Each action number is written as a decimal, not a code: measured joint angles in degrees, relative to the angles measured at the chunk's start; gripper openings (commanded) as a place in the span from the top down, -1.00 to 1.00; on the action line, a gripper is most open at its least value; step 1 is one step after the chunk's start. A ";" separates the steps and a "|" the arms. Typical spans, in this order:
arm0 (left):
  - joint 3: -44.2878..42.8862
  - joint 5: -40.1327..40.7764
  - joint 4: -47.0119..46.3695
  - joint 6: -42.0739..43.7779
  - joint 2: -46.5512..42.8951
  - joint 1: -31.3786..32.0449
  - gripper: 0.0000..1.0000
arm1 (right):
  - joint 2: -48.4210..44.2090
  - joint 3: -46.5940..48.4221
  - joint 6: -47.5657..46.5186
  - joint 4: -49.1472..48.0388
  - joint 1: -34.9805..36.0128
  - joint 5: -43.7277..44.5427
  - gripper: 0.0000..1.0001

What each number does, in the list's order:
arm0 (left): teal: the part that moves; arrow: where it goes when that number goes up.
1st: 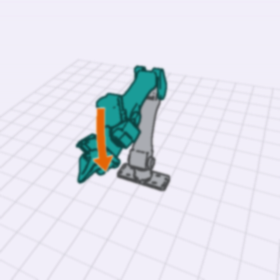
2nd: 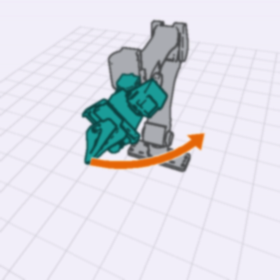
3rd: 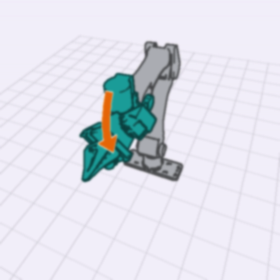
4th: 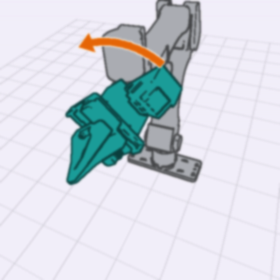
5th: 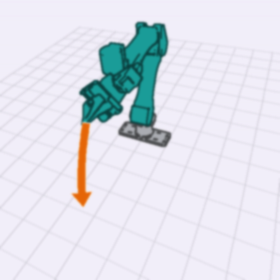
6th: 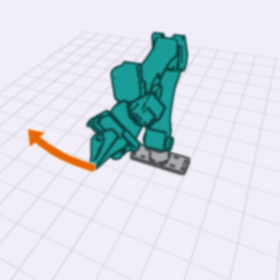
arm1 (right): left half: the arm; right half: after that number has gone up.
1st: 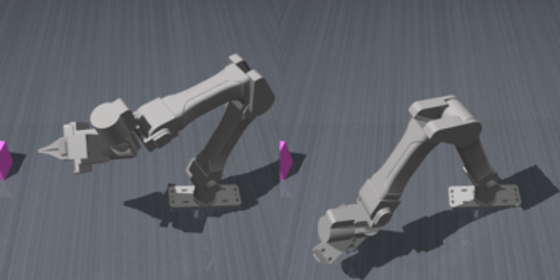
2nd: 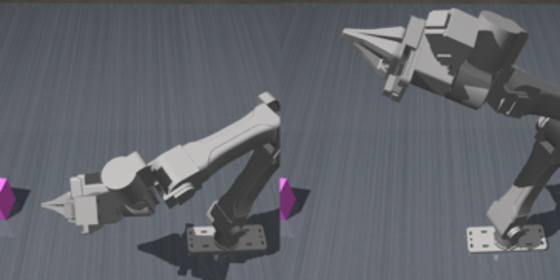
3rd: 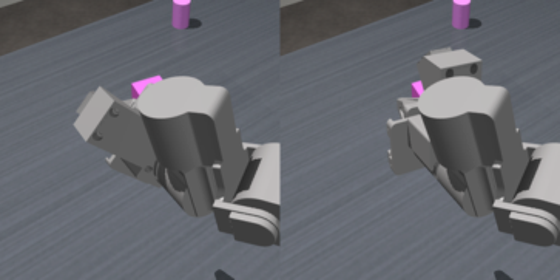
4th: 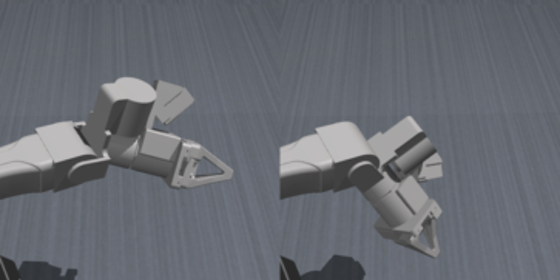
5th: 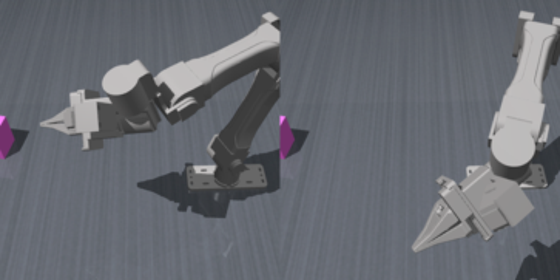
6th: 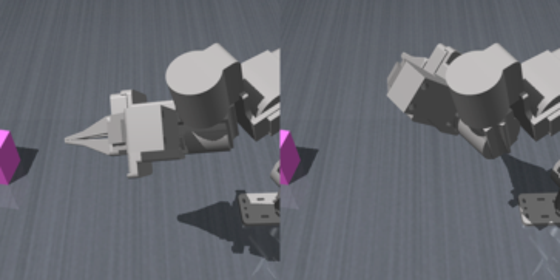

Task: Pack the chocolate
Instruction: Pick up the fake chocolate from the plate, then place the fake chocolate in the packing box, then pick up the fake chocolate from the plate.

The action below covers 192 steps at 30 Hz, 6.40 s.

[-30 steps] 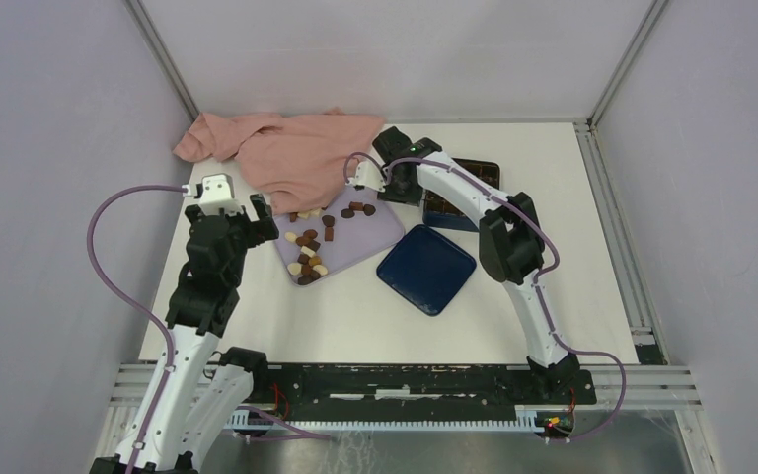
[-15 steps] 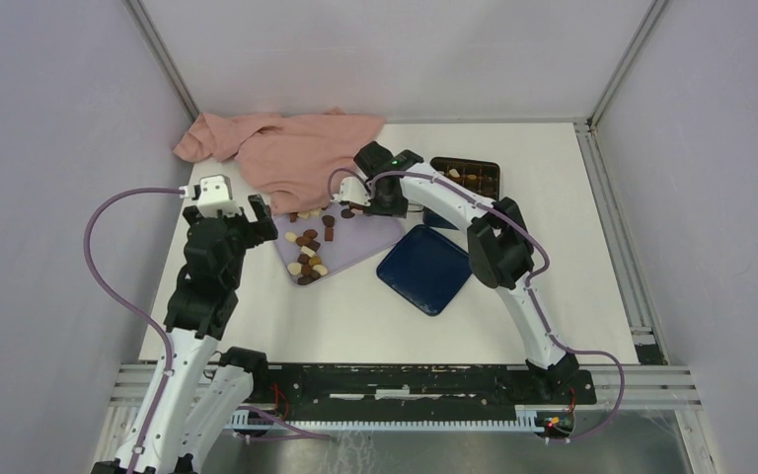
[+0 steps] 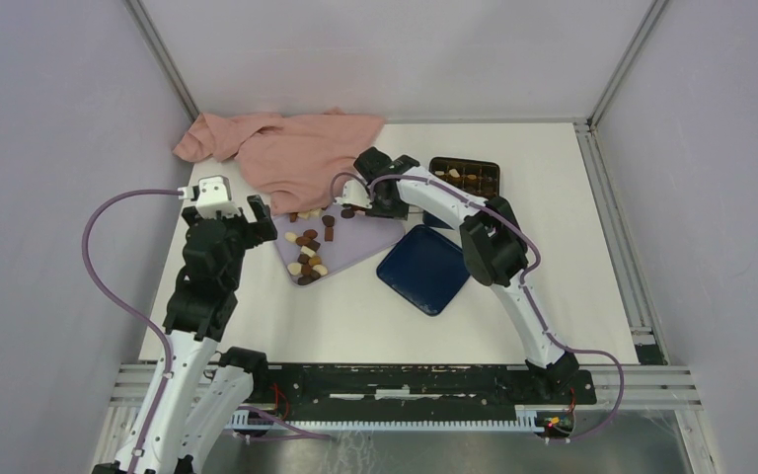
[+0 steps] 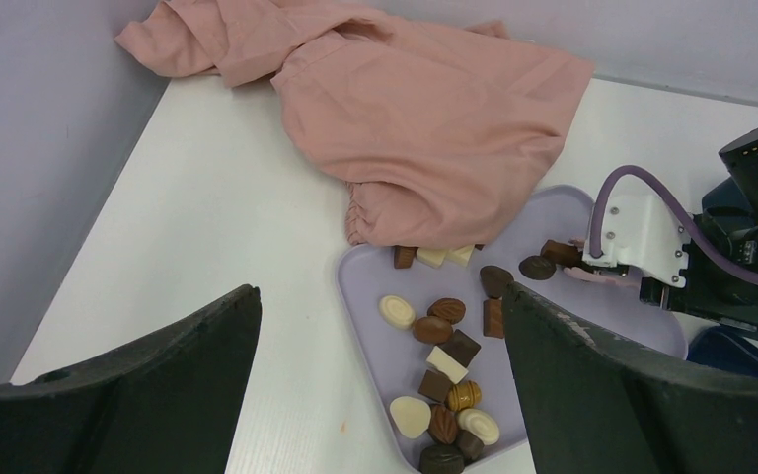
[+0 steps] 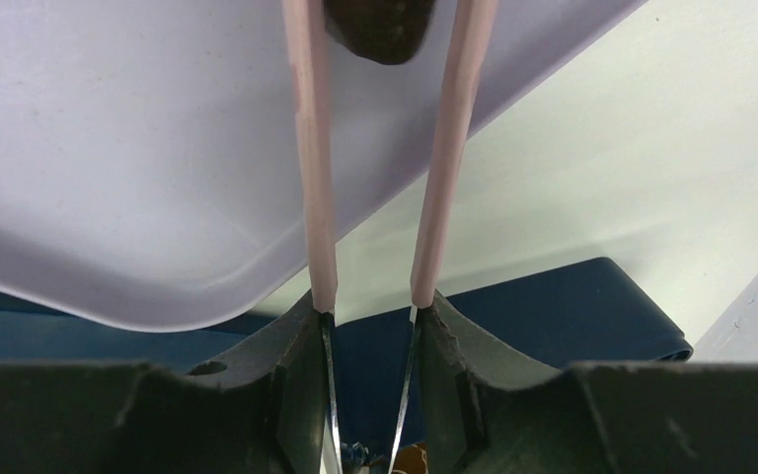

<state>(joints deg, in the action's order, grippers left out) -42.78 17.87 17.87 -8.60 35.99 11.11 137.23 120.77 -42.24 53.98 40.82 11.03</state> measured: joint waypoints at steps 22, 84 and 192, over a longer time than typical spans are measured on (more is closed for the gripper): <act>0.00 -0.04 0.00 0.00 0.50 0.00 -0.92 | 2.27 2.03 0.00 -0.72 0.42 0.22 0.37; 0.00 0.02 0.00 0.00 1.64 0.00 -0.92 | -37.42 -39.58 1.40 -6.97 -28.61 -18.36 0.73; 0.02 1.57 0.00 0.02 -1.44 0.00 -0.92 | -15.17 -11.72 -1.11 1.51 4.52 -12.68 0.28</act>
<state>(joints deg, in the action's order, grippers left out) -42.76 19.44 17.87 -8.58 34.54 11.11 122.06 109.06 -43.35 55.48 45.34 -1.65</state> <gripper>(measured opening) 0.961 0.363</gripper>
